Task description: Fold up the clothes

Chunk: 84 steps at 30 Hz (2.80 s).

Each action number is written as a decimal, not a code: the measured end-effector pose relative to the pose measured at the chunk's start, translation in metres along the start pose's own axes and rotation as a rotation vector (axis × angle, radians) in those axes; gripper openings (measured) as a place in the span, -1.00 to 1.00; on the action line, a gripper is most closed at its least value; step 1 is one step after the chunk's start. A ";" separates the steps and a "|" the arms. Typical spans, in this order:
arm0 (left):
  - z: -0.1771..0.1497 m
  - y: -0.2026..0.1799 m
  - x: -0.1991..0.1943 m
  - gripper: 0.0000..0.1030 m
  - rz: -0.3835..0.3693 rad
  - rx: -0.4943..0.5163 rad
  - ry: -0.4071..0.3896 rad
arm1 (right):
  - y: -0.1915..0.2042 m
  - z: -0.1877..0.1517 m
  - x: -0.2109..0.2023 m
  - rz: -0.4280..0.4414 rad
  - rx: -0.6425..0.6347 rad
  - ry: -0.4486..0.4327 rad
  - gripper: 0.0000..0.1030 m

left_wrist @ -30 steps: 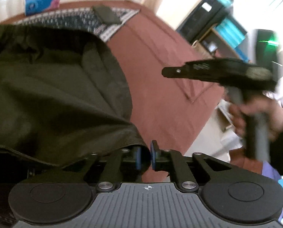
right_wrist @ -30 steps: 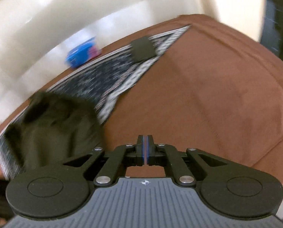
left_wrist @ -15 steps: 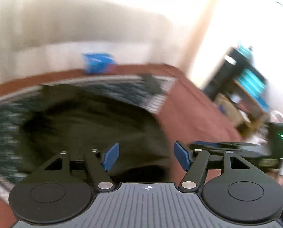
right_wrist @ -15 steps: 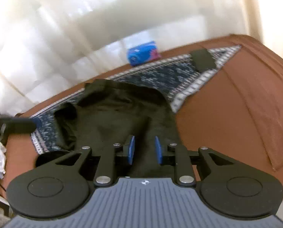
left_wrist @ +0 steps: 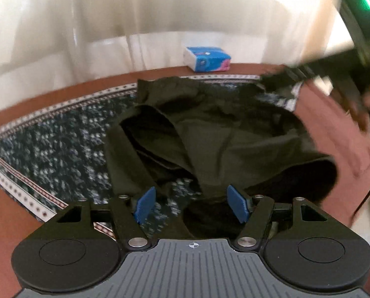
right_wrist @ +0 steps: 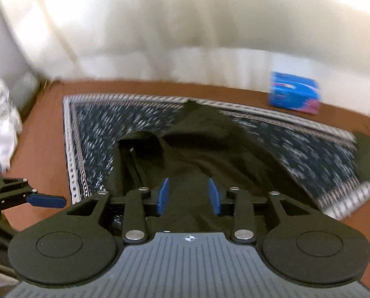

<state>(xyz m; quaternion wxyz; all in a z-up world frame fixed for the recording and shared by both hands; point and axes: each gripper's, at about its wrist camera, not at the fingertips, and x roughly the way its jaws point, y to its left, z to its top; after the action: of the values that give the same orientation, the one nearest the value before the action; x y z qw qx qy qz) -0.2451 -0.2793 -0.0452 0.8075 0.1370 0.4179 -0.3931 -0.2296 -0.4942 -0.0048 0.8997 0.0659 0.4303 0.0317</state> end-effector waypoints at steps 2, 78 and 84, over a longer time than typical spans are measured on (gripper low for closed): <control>0.001 0.005 0.013 0.50 0.005 -0.014 0.024 | 0.014 0.025 0.026 0.017 -0.108 0.040 0.05; 0.011 0.126 -0.261 -1.00 0.074 -0.343 -0.597 | 0.053 0.017 -0.262 0.029 -0.004 -0.447 -0.93; 0.063 0.182 -0.153 -1.00 0.127 -0.407 -0.471 | 0.034 0.059 -0.176 0.015 0.033 -0.352 -0.93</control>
<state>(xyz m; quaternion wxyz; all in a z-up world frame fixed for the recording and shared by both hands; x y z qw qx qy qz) -0.1254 -0.1155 0.0941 0.9158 -0.0963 0.2803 -0.2712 -0.2947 -0.4858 0.1725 0.9597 0.0884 0.2662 0.0192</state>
